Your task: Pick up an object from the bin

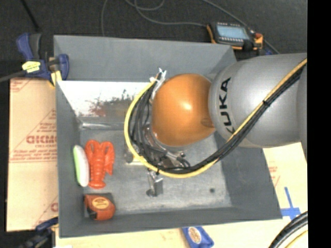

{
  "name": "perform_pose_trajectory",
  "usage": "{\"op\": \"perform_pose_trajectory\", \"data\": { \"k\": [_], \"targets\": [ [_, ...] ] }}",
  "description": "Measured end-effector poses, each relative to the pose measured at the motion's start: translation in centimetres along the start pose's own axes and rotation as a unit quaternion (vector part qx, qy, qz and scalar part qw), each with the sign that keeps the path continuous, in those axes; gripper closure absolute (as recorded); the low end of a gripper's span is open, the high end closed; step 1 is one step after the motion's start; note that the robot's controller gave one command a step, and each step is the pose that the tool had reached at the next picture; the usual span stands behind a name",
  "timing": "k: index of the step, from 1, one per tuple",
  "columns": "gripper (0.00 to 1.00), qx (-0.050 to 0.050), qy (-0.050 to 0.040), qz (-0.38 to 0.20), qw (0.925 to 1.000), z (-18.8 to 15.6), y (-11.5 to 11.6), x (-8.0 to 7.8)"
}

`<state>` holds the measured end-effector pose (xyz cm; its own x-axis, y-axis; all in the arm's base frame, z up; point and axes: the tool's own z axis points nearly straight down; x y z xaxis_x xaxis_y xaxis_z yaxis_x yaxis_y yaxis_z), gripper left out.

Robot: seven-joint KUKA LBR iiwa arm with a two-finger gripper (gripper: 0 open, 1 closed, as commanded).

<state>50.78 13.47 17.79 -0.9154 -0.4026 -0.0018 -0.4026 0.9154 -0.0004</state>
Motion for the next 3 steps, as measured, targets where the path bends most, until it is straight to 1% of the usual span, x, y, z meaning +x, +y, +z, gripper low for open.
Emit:
{"op": "perform_pose_trajectory", "data": {
  "k": [1,2,3],
  "targets": [
    [0.0,0.001,-0.0009,-0.019,0.9998,0.0,-2.2,-0.8],
    [0.0,0.0,-0.0009,-0.118,0.993,0.1,-2.4,-2.9],
    [0.0,0.0,-0.0017,-0.2,0.9797,0.3,-3.7,-3.3]
  ]
}}
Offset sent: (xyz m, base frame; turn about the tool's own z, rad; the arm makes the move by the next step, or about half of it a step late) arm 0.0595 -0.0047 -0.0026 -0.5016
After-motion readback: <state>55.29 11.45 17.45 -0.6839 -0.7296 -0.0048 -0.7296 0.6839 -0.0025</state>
